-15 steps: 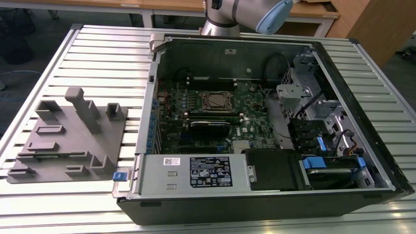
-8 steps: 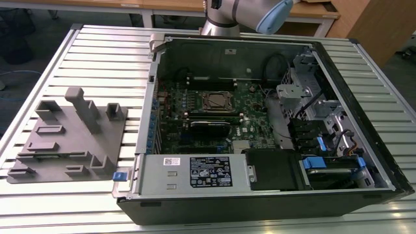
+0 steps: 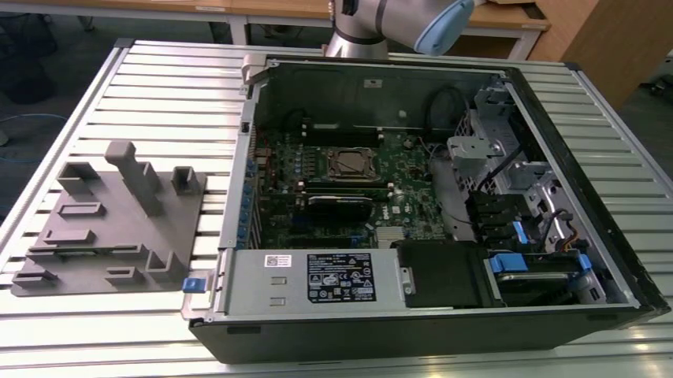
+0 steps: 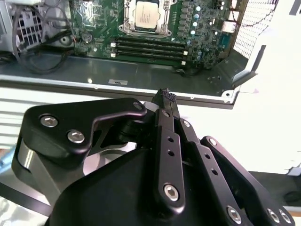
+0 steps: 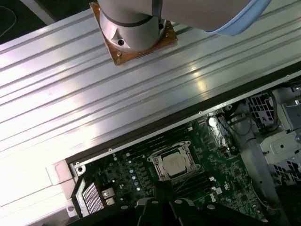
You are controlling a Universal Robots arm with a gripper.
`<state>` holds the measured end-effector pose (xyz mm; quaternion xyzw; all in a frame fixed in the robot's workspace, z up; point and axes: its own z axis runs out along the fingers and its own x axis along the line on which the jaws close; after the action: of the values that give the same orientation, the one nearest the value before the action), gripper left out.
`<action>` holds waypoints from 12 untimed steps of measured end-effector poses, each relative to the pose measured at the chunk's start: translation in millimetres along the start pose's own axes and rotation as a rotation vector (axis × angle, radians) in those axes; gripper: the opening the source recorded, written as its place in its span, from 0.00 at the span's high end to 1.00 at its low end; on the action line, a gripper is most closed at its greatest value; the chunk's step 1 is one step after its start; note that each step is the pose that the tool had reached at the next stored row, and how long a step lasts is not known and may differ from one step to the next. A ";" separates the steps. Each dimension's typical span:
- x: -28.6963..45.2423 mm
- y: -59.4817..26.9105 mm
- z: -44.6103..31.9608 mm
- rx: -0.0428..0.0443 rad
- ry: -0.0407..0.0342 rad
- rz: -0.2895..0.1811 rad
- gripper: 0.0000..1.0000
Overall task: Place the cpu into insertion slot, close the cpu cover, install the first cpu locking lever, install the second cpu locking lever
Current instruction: 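Install the first cpu locking lever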
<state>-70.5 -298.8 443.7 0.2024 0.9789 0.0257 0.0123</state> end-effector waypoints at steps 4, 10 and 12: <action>-0.2 -0.1 1.6 -0.0010 0.0035 -0.065 0.89; -2.8 1.0 3.7 -0.0020 0.0074 -0.135 0.89; -4.2 1.6 4.4 -0.0023 0.0086 -0.157 0.89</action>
<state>-65.8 -298.8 439.5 0.1250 0.9917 0.0266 0.0103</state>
